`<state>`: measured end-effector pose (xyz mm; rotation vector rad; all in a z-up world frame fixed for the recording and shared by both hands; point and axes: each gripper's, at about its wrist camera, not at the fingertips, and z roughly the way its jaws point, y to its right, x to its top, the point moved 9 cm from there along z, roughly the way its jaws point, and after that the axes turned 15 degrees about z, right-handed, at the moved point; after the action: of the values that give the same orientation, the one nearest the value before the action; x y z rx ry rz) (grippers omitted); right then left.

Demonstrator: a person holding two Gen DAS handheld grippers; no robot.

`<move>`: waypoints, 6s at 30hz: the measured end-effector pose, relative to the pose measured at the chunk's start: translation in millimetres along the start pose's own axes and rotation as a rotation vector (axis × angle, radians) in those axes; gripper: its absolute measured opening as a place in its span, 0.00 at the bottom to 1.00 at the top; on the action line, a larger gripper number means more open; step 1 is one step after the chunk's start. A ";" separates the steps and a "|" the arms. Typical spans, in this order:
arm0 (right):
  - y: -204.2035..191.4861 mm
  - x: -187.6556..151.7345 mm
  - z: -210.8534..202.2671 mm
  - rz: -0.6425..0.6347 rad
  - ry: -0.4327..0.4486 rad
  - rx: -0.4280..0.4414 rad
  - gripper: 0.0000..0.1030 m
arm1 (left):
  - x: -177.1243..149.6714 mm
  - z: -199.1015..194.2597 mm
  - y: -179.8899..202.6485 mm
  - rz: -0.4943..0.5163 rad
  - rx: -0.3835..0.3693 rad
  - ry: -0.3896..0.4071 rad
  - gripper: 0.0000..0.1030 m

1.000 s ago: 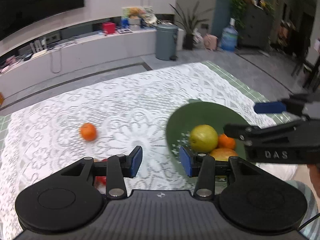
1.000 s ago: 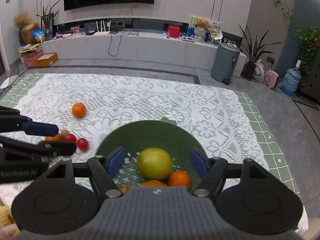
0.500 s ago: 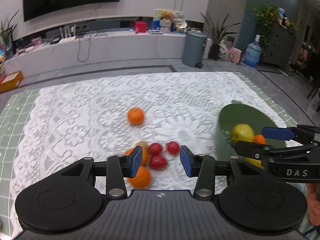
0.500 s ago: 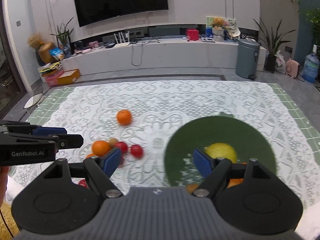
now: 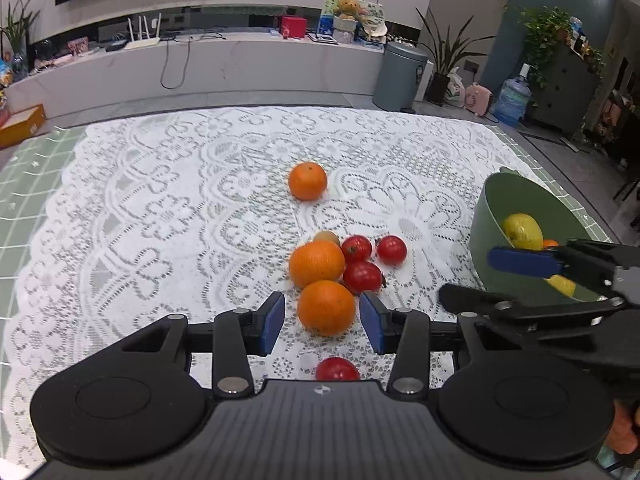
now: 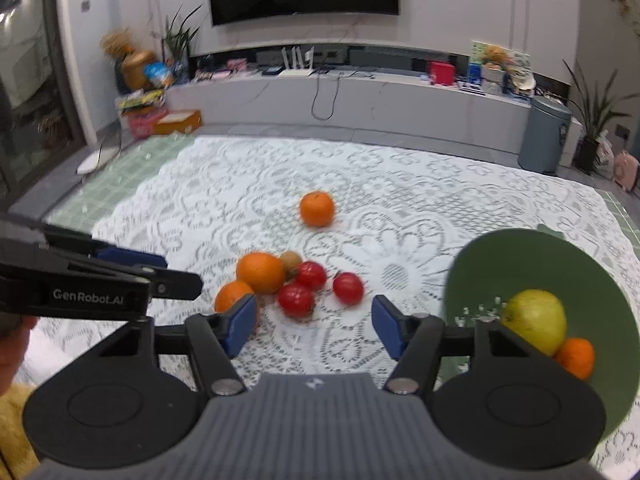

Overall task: Organize fruits
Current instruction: 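Open both grippers over the colander and withdraw toward the remaining fruit, then grasp an orange with the left gripper while the right gripper grasps another orange, then carry both oranges over the green colander, then open both grippers to drop the oranges into the colander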

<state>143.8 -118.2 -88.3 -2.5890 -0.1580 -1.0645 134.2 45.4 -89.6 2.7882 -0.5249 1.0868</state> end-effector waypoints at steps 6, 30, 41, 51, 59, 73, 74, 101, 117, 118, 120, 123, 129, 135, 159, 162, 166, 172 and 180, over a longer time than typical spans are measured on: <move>-12.4 -12.5 24.0 -0.061 -0.059 0.001 0.52 | -6.9 13.2 -3.6 -0.055 -0.052 -0.021 0.49; -7.8 -20.3 58.2 -0.013 -0.153 -0.007 0.52 | -17.7 62.4 -14.2 -0.189 -0.094 -0.105 0.45; -26.1 -14.8 60.6 -0.076 -0.094 0.029 0.52 | -14.8 35.5 -37.3 -0.241 -0.002 -0.048 0.45; -54.6 -8.8 81.0 -0.182 -0.037 0.034 0.52 | -15.7 31.5 -63.9 -0.303 0.072 -0.034 0.45; -63.4 -7.5 102.1 -0.181 -0.050 0.039 0.52 | -18.1 34.2 -74.3 -0.338 0.095 -0.032 0.45; -66.9 -9.5 118.8 -0.264 -0.029 -0.051 0.44 | -21.2 39.4 -74.1 -0.342 0.088 -0.051 0.45; -67.4 -10.3 118.7 -0.274 -0.026 -0.055 0.44 | -21.4 39.6 -73.9 -0.341 0.087 -0.052 0.45; -53.3 3.2 44.0 -0.148 0.051 0.001 0.42 | -11.2 9.4 -58.2 -0.335 0.082 0.021 0.45; 17.9 32.3 -48.9 0.014 0.083 -0.022 0.42 | 46.7 -20.7 39.1 -0.159 -0.010 0.087 0.45; 26.2 34.3 -54.8 0.031 0.080 -0.025 0.42 | 51.3 -21.3 46.8 -0.144 -0.019 0.092 0.45; 40.5 37.3 -63.9 0.056 0.074 -0.030 0.42 | 61.1 -20.8 63.7 -0.113 -0.042 0.100 0.45; 62.8 41.2 -76.3 0.072 0.073 -0.053 0.42 | 74.7 -16.9 89.7 -0.069 -0.078 0.106 0.45; 102.4 43.2 -88.2 0.057 0.060 -0.127 0.42 | 91.4 -1.3 129.4 0.025 -0.133 0.095 0.45; 133.5 41.9 -85.5 0.035 0.032 -0.187 0.42 | 97.9 21.8 154.2 0.085 -0.163 0.060 0.45; 191.2 31.9 -24.0 0.066 -0.125 -0.268 0.42 | 95.0 97.3 170.9 0.156 -0.192 -0.052 0.45; 193.9 30.3 -19.6 0.066 -0.140 -0.280 0.42 | 94.2 102.7 171.4 0.160 -0.197 -0.058 0.45; 197.8 28.6 -14.8 0.066 -0.155 -0.288 0.42 | 95.5 106.9 172.5 0.169 -0.196 -0.055 0.45; 198.4 29.2 -11.8 0.042 -0.152 -0.302 0.43 | 95.9 112.5 172.2 0.165 -0.211 -0.063 0.45; 198.6 29.7 -10.7 0.025 -0.154 -0.307 0.44 | 95.0 112.7 171.5 0.173 -0.212 -0.069 0.45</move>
<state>203.0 -308.8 -112.9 -2.9405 0.0024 -0.9431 210.4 -166.1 -114.0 2.6411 -0.8500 0.9051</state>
